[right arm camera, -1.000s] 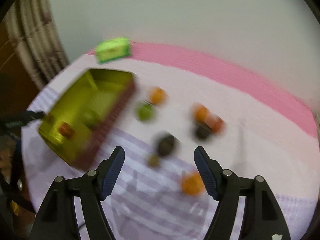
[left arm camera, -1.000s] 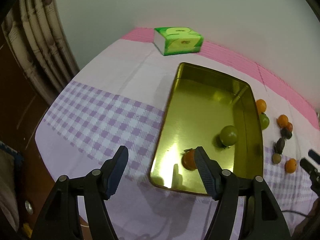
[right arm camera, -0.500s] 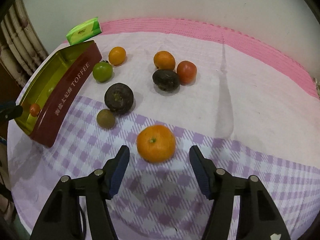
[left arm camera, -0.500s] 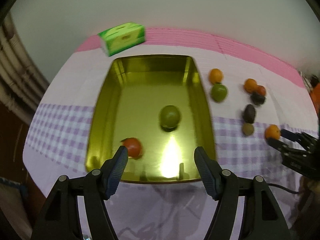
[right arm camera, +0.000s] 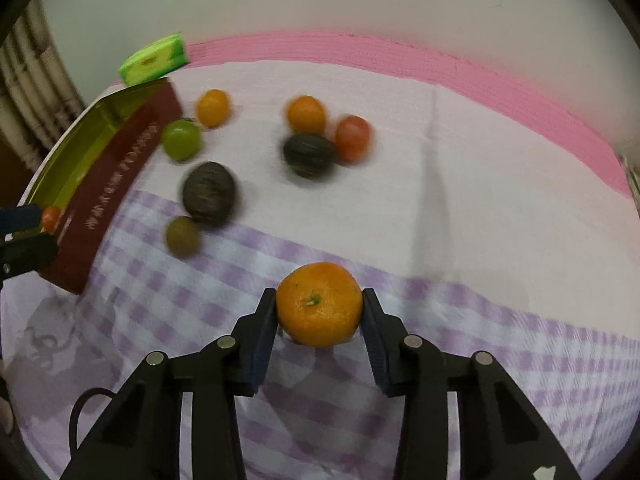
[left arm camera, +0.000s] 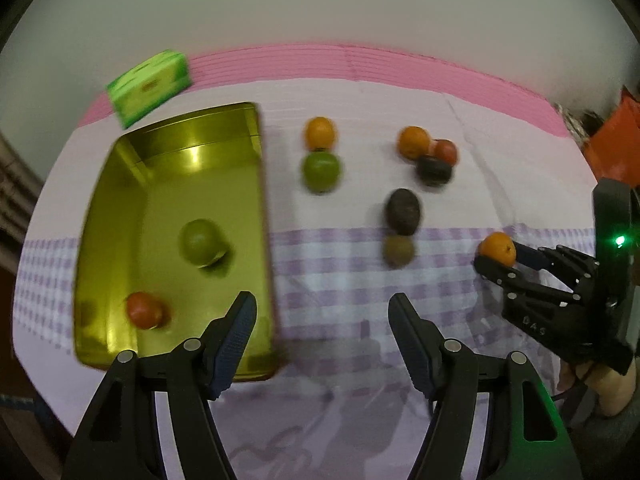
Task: Organize fruits
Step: 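Grasp the small brown kiwi with the left gripper while the right holds the orange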
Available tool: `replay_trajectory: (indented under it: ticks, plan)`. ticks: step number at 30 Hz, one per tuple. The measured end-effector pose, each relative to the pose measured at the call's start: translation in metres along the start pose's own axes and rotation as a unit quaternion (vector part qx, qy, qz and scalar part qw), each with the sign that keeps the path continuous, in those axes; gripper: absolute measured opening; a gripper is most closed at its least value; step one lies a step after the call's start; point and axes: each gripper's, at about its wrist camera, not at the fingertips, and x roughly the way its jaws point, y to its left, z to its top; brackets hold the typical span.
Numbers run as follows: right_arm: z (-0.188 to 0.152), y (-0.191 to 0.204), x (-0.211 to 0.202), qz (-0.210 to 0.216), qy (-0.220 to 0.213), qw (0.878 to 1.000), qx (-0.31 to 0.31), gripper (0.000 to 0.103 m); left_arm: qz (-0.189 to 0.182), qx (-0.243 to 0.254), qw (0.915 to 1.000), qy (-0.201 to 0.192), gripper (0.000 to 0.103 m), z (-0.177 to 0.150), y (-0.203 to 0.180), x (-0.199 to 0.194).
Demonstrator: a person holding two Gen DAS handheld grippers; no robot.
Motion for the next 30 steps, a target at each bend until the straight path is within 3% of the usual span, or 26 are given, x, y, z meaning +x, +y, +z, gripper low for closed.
replay_trajectory:
  ticks: [4,15,17,25,28,29,30]
  plan:
    - [-0.006,-0.015,-0.004,0.000,-0.006,1.000,0.026,0.038,-0.016,-0.001,0.9998,0.011,0.069,0.007,-0.017,0.016]
    - [-0.009,-0.013,-0.004,0.003,-0.012,1.000,0.027,0.039,-0.026,0.000,0.9989,0.040,0.067,0.021,-0.039,0.055]
    - [-0.009,-0.012,-0.004,0.002,-0.012,1.000,0.028,0.039,-0.029,-0.001,0.9987,0.043,0.057,0.023,-0.040,0.061]
    - [-0.006,-0.008,-0.003,-0.004,-0.010,1.000,0.023,0.039,-0.038,-0.006,0.9981,0.049,0.049,0.031,-0.044,0.075]
    - [-0.006,-0.008,-0.002,-0.006,-0.008,1.000,0.021,0.039,-0.021,0.006,0.9986,0.049,0.037,0.033,-0.047,0.079]
    - [-0.006,-0.008,-0.002,-0.007,-0.007,1.000,0.021,0.039,-0.025,0.009,0.9985,0.049,0.028,0.033,-0.048,0.079]
    - [-0.006,-0.007,-0.002,-0.008,-0.006,1.000,0.020,0.039,-0.031,0.008,0.9982,0.051,0.027,0.032,-0.048,0.078]
